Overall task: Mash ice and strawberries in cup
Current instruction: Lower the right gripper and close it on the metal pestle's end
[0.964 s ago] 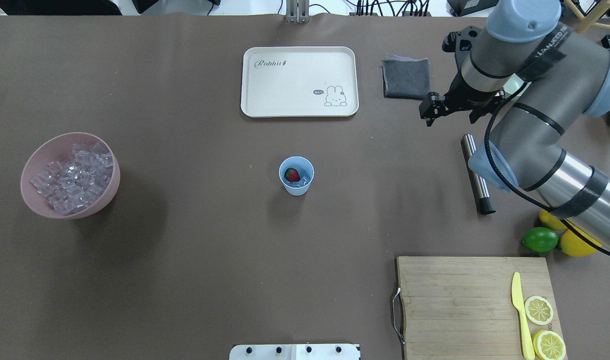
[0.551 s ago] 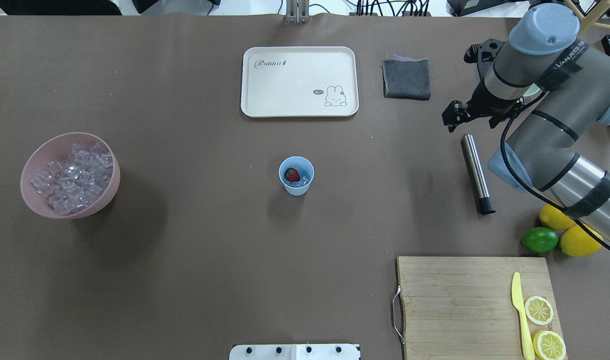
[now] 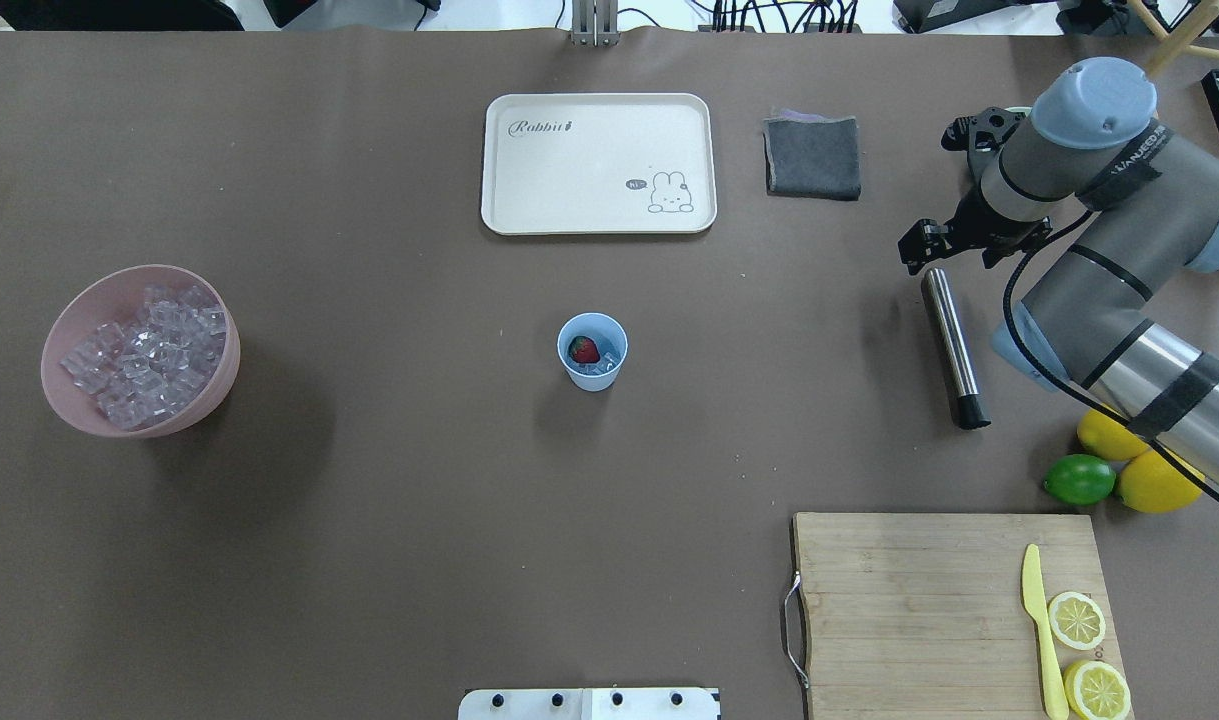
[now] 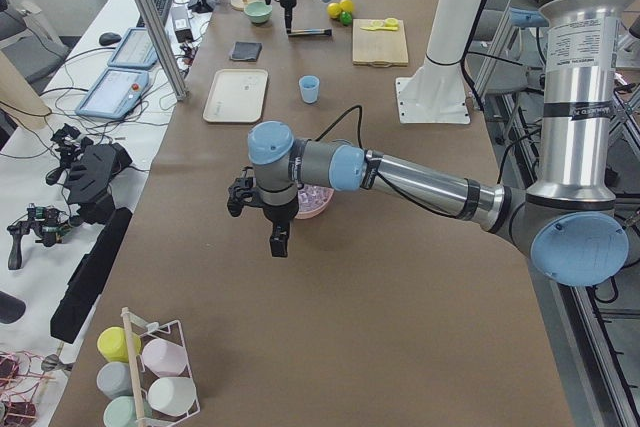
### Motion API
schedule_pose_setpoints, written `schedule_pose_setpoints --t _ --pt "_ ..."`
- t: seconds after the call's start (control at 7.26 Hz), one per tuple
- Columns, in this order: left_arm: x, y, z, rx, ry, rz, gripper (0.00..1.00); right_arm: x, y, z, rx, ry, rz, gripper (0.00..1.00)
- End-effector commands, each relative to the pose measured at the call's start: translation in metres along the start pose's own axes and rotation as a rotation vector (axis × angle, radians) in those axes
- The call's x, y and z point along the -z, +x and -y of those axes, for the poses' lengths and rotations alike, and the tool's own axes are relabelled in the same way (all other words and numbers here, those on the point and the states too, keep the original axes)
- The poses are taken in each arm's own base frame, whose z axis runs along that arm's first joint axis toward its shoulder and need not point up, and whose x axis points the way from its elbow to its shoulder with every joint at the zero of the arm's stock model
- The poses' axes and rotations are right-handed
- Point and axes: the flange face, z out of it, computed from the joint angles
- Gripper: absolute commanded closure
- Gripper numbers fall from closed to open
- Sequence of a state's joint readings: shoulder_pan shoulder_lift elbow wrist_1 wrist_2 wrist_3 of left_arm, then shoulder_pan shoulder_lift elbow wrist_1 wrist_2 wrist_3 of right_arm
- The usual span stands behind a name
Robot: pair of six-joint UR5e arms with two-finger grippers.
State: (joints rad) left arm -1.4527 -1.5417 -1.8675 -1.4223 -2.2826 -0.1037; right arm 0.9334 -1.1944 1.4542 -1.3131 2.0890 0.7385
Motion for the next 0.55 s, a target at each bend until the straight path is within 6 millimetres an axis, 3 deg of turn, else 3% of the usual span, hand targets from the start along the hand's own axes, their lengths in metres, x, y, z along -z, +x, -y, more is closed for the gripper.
schedule_pose_setpoints --t 0.0,0.41 --pt "-0.001 -0.001 -0.002 -0.012 0.014 -0.001 0.02 -0.002 -0.001 -0.005 -0.005 -0.040 0.031 0.02" --pt "-0.002 -0.002 -0.001 -0.019 0.023 -0.001 0.02 -0.012 0.005 -0.010 -0.018 -0.065 0.012 0.06"
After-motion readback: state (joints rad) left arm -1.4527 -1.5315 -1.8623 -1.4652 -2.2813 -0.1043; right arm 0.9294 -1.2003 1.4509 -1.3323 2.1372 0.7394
